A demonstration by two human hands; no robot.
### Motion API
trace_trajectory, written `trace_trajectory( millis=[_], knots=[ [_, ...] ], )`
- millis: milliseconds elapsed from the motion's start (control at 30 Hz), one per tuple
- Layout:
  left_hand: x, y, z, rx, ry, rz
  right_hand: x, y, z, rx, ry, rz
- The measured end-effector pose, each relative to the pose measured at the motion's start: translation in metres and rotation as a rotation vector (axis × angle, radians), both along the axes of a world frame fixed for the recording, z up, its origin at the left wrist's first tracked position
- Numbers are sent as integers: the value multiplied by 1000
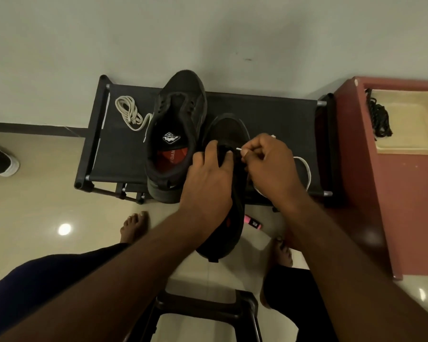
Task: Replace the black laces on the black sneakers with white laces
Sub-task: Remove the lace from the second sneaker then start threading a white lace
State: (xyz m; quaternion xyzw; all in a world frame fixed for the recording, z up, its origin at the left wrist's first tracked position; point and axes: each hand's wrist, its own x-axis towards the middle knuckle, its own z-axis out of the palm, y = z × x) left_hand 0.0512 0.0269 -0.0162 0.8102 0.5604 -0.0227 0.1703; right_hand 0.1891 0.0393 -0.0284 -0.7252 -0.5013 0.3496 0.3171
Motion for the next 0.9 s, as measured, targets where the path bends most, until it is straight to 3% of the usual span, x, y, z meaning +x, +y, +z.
trace_trajectory(
  millis=[333, 900],
  knots=[
    [-4, -6, -16, -99, -289, 21, -11, 1, -3, 53, -148, 78],
    [-7, -12, -22, -90, -388, 44, -21, -2, -14, 121, -145, -11]
  ],
)
